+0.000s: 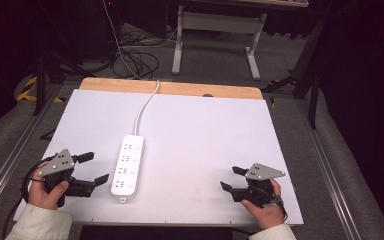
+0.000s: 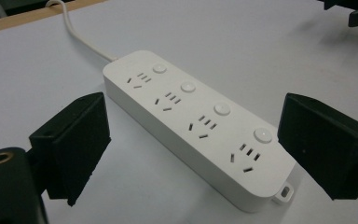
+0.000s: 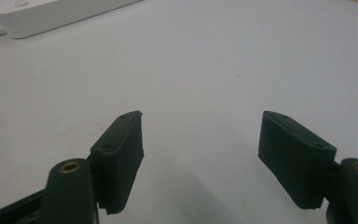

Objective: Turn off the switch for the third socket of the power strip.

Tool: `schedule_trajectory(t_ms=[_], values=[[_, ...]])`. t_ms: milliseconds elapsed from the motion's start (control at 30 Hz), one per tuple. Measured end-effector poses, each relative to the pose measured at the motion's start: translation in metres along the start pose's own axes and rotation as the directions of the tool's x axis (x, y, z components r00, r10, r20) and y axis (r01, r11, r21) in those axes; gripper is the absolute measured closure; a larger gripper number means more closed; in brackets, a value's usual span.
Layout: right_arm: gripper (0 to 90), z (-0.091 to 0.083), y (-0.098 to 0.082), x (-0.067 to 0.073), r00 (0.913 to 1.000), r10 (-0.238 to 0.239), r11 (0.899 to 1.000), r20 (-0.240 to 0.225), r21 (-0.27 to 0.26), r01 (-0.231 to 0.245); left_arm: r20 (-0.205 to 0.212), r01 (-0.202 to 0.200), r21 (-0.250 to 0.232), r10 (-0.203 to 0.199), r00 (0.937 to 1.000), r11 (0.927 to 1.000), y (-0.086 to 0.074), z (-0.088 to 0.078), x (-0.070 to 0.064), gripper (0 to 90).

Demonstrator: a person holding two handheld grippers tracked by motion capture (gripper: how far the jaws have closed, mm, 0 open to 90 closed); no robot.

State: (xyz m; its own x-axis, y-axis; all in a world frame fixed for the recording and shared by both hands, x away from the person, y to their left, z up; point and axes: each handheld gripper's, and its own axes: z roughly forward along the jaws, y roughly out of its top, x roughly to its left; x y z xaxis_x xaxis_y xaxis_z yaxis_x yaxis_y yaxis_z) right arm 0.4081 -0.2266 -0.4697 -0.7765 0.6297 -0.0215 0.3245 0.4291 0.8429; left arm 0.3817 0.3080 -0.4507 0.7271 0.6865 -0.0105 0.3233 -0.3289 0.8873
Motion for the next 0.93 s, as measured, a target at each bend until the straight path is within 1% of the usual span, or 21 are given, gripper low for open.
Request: schedule_trajectory(t_ms=[33,67,133,167,267,367,400,433,467,500,567,633,667,700,733,800,833,933], values=[[30.9,0.000,0.000,0.000,1.0000,0.000,1.000,0.000,0.000,0.000,0.003,0.004,0.000,-0.004,1.0000,1.0000,-0.002,0.000,0.000,9.5],[30.9,0.000,0.000,0.000,1.0000,0.000,1.000,0.000,-0.001,0.000,-0.002,-0.009,0.008,0.009,1.0000,0.9999,-0.004,-0.001,0.001,9.5],[30.9,0.000,0.000,0.000,1.0000,0.000,1.000,0.000,-0.001,0.000,0.003,-0.014,0.011,0.014,0.9999,0.9998,-0.007,-0.001,0.001,9.2],[30.8,0.000,0.000,0.000,1.0000,0.000,1.000,0.000,-0.001,0.000,0.001,-0.024,0.007,0.024,0.9997,0.9997,-0.009,-0.002,0.002,9.1],[30.9,0.000,0.000,0.000,1.0000,0.000,1.000,-0.002,0.000,0.000,0.013,-0.019,0.006,0.019,0.9997,0.9998,-0.014,-0.002,0.001,9.1],[30.9,0.000,0.000,0.000,1.0000,0.001,1.000,-0.002,0.000,-0.001,0.007,-0.037,0.000,0.037,0.9993,0.9993,-0.018,-0.003,0.002,9.1],[30.9,0.000,0.000,0.000,1.0000,0.000,1.000,-0.002,0.000,0.000,0.016,-0.026,-0.001,0.026,0.9995,0.9997,-0.020,-0.003,0.001,9.0],[30.9,0.000,0.000,0.000,1.0000,0.000,1.000,-0.003,-0.001,0.000,0.012,-0.043,-0.002,0.043,0.9990,0.9991,-0.021,-0.004,0.003,9.0],[30.9,0.000,0.000,0.000,1.0000,0.000,1.000,-0.003,-0.002,0.000,0.019,-0.034,0.001,0.034,0.9992,0.9994,-0.023,-0.004,0.002,8.8],[30.8,0.000,0.000,0.000,1.0000,0.000,1.000,-0.003,-0.002,0.000,0.014,-0.044,0.004,0.044,0.9989,0.9990,-0.024,-0.004,0.003,8.5],[30.8,0.000,0.000,0.000,1.0000,0.000,1.000,-0.003,-0.002,0.000,0.018,-0.035,0.010,0.035,0.9992,0.9993,-0.028,-0.004,0.004,8.5],[30.9,0.000,0.000,0.000,1.0000,0.000,1.000,-0.006,-0.002,0.000,0.016,-0.042,0.026,0.041,0.9990,0.9988,-0.031,-0.003,0.004,8.5],[30.9,0.000,0.000,0.000,1.0000,0.000,1.000,-0.006,-0.002,0.000,0.005,-0.057,0.035,0.057,0.9984,0.9978,-0.032,-0.003,0.004,8.4],[30.9,0.000,0.000,0.000,1.0000,0.000,1.000,-0.005,-0.003,0.000,0.000,-0.064,0.048,0.064,0.9980,0.9968,-0.033,-0.002,0.004,8.3],[30.9,0.000,0.000,0.000,1.0000,0.000,1.000,-0.005,-0.003,0.000,-0.002,-0.061,0.053,0.061,0.9981,0.9967,-0.033,-0.002,0.004,8.3],[30.8,0.000,0.000,0.000,1.0000,0.000,1.000,-0.006,-0.003,0.000,-0.012,-0.065,0.052,0.066,0.9978,0.9965,-0.033,-0.002,0.004,8.0],[30.9,0.000,0.000,0.000,1.0000,0.000,1.000,-0.006,-0.004,0.000,-0.013,-0.061,0.050,0.062,0.9980,0.9969,-0.033,-0.002,0.003,7.3],[30.8,0.000,0.000,0.000,1.0000,0.000,1.000,-0.005,-0.002,0.000,-0.005,-0.020,0.043,0.020,0.9998,0.9989,-0.034,-0.002,0.003,6.5]])
